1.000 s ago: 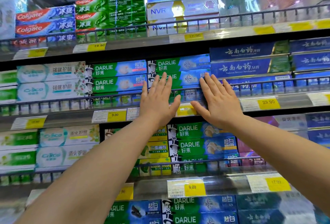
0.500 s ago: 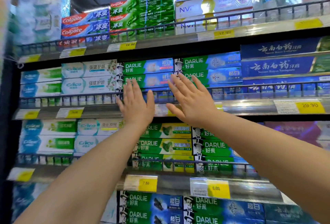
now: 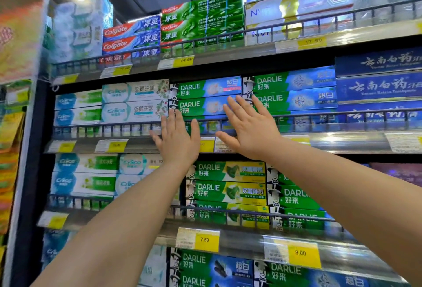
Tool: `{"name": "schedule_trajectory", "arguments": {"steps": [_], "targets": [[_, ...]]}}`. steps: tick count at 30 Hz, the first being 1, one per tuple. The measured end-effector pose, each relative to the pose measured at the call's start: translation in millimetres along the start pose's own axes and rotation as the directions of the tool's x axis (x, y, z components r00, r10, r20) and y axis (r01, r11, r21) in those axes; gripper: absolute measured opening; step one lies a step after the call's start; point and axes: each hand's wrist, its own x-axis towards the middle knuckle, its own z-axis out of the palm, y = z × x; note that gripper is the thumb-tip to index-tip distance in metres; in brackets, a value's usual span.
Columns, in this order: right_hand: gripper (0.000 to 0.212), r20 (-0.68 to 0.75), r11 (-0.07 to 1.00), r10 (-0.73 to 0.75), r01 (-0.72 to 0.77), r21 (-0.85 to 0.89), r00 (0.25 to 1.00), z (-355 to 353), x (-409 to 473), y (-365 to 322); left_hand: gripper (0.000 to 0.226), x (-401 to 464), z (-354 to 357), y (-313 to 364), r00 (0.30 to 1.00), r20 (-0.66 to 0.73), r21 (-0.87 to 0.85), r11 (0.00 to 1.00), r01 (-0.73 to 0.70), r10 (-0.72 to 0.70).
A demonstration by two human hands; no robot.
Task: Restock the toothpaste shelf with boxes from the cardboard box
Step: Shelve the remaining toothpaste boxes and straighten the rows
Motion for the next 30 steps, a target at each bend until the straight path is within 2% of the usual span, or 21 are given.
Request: {"name": "schedule_trajectory", "arguments": {"steps": [6, 10, 13, 15, 19, 25, 30], "targets": [[0.091, -0.014, 1.000, -0.009, 0.009, 0.013, 1.000, -2.1, -3.2, 1.9, 0.067, -3.4, -4.9, 6.1, 1.000, -0.016, -0.017, 1.000, -0.026, 0.025], [0.069, -0.116, 1.000, 0.017, -0.016, 0.014, 0.993, -7.4, -19.0, 15.0, 0.058, -10.9, -7.5, 36.4, 0.980, -0.056, -0.072, 0.979, -0.192, 0.188], [0.045, -0.205, 0.999, 0.006, -0.015, -0.041, 0.979, -17.0, -44.9, 39.8, 0.056, -25.5, -6.0, 72.5, 0.946, -0.111, -0.190, 0.928, -0.321, 0.304], [0.032, -0.221, 0.998, 0.038, -0.048, -0.038, 0.975, -27.7, -69.3, 61.1, 0.053, -39.0, -3.3, 100.4, 0.930, -0.157, -0.301, 0.881, -0.366, 0.332], [0.018, -0.201, 0.973, 0.230, -0.228, 0.037, 0.952, -53.7, -118.8, 109.4, 0.039, -64.2, -0.9, 157.0, 0.944, -0.095, -0.495, 0.807, -0.321, 0.317], [0.030, -0.107, 0.886, 0.462, -0.463, 0.021, 0.880, -86.2, -182.7, 186.3, 0.040, -89.9, 1.1, 235.0, 0.910, -0.053, -0.563, 0.740, -0.368, 0.412], [0.047, -0.057, 0.840, 0.532, -0.535, -0.085, 0.845, -97.5, -228.8, 236.8, 0.047, -123.5, 10.7, 295.5, 0.861, -0.009, -0.585, 0.696, -0.417, 0.508]]}}
